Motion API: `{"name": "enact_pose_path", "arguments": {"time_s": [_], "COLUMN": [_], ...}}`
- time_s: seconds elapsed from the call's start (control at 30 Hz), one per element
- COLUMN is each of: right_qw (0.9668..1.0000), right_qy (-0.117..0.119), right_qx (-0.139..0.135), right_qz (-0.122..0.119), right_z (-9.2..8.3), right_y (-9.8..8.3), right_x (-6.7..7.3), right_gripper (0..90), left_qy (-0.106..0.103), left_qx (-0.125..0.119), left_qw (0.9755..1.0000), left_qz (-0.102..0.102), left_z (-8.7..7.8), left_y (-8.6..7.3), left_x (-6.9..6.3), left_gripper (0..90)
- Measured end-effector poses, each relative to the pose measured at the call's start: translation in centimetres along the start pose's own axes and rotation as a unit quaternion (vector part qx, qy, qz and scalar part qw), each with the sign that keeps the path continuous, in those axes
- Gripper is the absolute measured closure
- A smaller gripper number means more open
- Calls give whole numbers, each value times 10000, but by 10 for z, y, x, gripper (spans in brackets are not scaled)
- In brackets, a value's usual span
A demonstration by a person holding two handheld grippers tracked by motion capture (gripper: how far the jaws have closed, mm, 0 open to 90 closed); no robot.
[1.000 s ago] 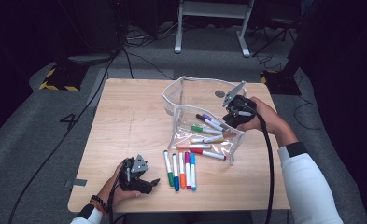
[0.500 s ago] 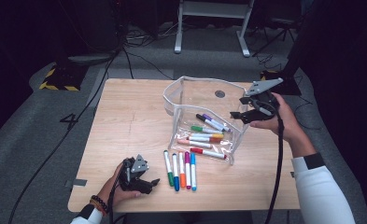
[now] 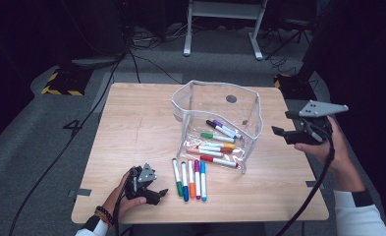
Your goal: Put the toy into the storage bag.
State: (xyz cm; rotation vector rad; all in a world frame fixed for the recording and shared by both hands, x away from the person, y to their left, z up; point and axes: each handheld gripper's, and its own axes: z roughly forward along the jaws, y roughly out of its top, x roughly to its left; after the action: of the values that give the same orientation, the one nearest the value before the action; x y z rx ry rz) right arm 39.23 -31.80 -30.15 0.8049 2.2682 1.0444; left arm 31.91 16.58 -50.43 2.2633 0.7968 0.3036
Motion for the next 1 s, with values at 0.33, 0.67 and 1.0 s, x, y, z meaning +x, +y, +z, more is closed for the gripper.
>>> {"name": "enact_pose_path", "arguments": {"time_s": [0.33, 0.67, 1.0], "right_qw": [9990, 9962, 9867], "right_qy": [298, 789, 1596], "right_qx": [122, -90, 200], "right_qz": [305, 345, -242], "right_z": [15, 33, 96], "right_y": [-93, -120, -100], "right_x": [39, 87, 159], "right_gripper": [363, 354, 362], "left_qy": [16, 38, 146], "left_qx": [-3, -3, 43], "left_qw": [10000, 10000, 9998], "left_qz": [-37, -48, -160], "left_z": [0, 0, 2], "left_y": [0, 0, 1], "left_x": [-1, -2, 0], "left_gripper": [155, 156, 119]}}
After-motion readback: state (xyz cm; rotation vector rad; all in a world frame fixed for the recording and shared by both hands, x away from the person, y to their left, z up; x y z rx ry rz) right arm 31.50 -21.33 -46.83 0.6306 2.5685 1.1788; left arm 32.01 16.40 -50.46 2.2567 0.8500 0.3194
